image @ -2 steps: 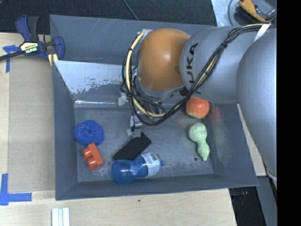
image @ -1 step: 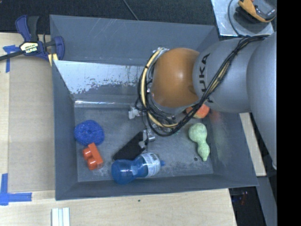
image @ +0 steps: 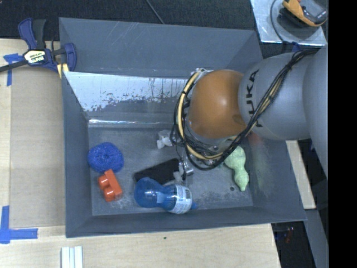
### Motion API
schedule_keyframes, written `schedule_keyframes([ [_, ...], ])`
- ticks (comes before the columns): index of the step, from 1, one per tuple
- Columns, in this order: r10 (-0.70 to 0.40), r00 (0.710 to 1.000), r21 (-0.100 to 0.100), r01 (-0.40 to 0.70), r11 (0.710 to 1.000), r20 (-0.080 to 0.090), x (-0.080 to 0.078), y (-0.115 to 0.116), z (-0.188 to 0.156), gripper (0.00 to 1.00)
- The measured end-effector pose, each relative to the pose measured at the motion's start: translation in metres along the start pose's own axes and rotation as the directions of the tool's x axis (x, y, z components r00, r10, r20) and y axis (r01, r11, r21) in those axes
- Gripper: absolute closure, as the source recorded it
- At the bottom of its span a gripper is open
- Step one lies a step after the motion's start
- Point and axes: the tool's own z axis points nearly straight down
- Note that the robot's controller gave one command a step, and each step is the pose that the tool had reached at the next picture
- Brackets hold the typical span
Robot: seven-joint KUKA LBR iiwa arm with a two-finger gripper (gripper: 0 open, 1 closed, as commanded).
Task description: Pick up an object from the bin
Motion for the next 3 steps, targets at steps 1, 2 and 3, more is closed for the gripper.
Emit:
schedule_keyframes([
  [1, 0.101, 0.994, 0.011, -0.102, 0.995, 0.034, 0.011, -0.002, 0.0, 0.0],
  [2, 0.098, 0.995, 0.004, -0.098, 0.995, 0.036, 0.012, -0.017, 0.01, 0.0],
  [3, 0.037, 0.998, 0.017, -0.038, 0.999, 0.051, 0.02, -0.013, 0.011, 1.0],
])
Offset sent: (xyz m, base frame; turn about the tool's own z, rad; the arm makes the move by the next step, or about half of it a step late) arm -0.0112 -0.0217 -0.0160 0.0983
